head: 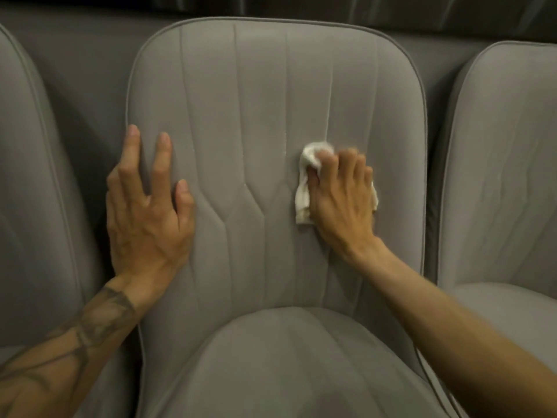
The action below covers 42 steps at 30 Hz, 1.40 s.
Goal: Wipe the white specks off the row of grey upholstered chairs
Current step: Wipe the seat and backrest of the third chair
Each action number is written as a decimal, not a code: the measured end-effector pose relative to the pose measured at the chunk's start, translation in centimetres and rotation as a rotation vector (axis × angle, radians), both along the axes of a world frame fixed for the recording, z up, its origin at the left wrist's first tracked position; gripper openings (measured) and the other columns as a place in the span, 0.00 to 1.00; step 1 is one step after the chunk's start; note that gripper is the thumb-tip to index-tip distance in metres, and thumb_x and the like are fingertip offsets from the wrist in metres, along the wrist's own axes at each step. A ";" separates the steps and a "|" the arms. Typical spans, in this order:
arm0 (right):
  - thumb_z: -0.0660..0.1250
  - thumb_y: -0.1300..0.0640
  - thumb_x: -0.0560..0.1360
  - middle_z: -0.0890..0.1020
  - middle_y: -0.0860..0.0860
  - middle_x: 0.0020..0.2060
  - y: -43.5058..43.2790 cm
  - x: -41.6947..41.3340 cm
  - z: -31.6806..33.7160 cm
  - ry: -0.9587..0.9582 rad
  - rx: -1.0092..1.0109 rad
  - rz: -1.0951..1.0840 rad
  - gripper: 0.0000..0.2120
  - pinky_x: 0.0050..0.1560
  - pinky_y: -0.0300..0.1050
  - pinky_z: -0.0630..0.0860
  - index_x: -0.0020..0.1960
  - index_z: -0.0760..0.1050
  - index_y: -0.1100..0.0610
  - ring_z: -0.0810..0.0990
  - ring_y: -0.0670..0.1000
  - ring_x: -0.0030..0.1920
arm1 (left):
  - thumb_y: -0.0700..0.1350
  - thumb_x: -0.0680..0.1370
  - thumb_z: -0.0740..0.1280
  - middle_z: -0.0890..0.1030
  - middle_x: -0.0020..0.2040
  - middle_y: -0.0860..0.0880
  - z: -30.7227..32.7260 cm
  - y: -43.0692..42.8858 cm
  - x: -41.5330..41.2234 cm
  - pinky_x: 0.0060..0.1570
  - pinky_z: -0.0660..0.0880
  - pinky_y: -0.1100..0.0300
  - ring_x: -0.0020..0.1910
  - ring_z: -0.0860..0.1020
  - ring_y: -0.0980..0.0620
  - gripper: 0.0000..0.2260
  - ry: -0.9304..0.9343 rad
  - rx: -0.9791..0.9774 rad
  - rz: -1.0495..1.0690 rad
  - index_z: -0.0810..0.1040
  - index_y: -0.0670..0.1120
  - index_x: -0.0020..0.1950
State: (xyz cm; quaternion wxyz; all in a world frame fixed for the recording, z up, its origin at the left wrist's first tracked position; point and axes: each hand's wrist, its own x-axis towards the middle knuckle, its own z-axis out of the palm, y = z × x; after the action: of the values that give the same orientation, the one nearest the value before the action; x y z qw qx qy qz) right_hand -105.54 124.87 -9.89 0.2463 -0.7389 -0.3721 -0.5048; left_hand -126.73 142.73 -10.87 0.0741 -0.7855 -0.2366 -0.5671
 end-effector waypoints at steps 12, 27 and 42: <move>0.62 0.53 0.79 0.71 0.53 0.51 -3.6 -1.0 -6.3 -0.026 -0.288 -0.018 0.14 0.52 0.50 0.65 0.63 0.71 0.54 0.70 0.57 0.52 | 0.48 0.86 0.56 0.60 0.82 0.37 -0.1 0.1 -0.1 0.67 0.69 0.40 0.70 0.69 0.33 0.24 -0.017 -0.005 -0.025 0.61 0.48 0.83; 0.61 0.53 0.75 0.77 0.53 0.52 -5.4 -3.2 -13.6 -0.108 -0.652 0.064 0.15 0.52 0.49 0.67 0.60 0.76 0.54 0.78 0.57 0.52 | 0.48 0.86 0.56 0.60 0.83 0.39 -0.2 0.0 0.0 0.69 0.68 0.41 0.70 0.70 0.33 0.24 -0.009 -0.007 -0.004 0.61 0.48 0.83; 0.61 0.51 0.81 0.68 0.53 0.50 1.5 -0.7 1.1 -0.148 -0.173 0.146 0.11 0.50 0.51 0.64 0.62 0.68 0.52 0.68 0.58 0.49 | 0.49 0.86 0.56 0.59 0.83 0.41 -0.4 0.2 -0.1 0.68 0.69 0.42 0.69 0.70 0.34 0.25 -0.004 -0.007 0.017 0.60 0.49 0.84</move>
State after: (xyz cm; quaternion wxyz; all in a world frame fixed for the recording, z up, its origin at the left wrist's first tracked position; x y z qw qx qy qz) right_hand -106.22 126.32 -8.82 0.1898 -0.6891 -0.4841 -0.5048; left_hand -126.79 142.92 -11.26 0.0757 -0.7825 -0.2456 -0.5671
